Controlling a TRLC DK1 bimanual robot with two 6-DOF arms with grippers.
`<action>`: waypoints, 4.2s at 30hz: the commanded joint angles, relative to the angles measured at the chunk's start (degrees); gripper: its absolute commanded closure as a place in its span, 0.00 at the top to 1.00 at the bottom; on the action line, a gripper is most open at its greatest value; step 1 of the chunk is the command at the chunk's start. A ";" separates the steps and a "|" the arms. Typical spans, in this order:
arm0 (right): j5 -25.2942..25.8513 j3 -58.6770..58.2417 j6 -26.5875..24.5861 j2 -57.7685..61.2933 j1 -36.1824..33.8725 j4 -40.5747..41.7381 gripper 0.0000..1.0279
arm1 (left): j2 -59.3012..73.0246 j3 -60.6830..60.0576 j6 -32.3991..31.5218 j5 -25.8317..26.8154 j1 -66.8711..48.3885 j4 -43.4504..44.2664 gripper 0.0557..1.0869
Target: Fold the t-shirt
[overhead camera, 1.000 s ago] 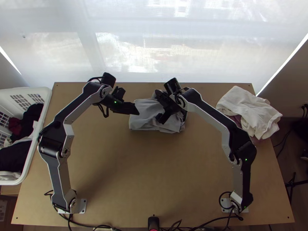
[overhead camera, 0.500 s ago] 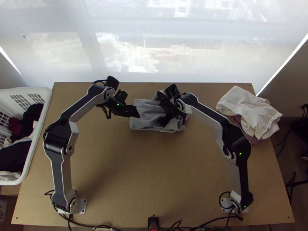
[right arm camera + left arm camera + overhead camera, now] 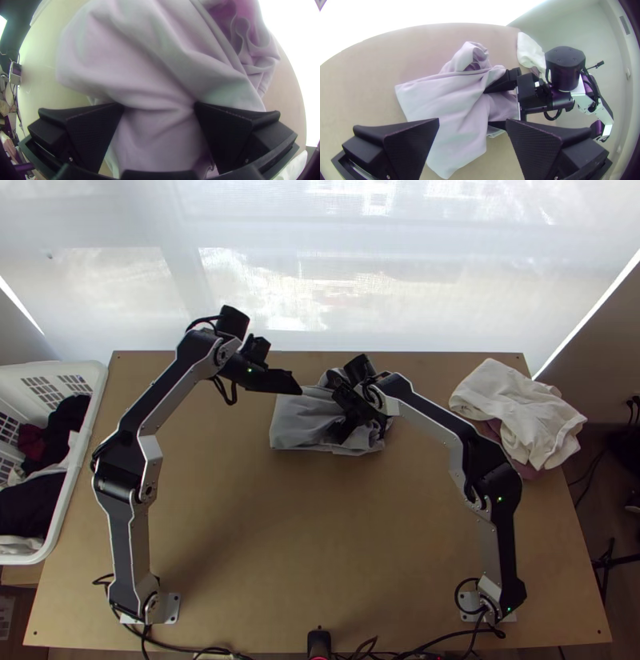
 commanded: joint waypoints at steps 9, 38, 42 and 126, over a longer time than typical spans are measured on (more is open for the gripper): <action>0.00 0.17 0.21 -1.74 -0.02 -0.65 0.96 | 9.62 3.38 1.39 0.02 -2.02 -1.93 0.94; 0.09 -2.64 -1.20 -13.96 2.70 -0.74 0.96 | -6.02 3.21 -0.27 -0.86 4.13 -5.27 0.94; 1.76 -4.66 -4.54 -14.92 4.81 -0.30 0.96 | -12.70 0.83 -0.19 -0.77 8.17 -6.41 0.94; 23.47 -23.38 -23.61 -9.56 13.52 39.25 0.03 | -41.00 -36.08 1.13 0.64 20.57 -0.79 0.94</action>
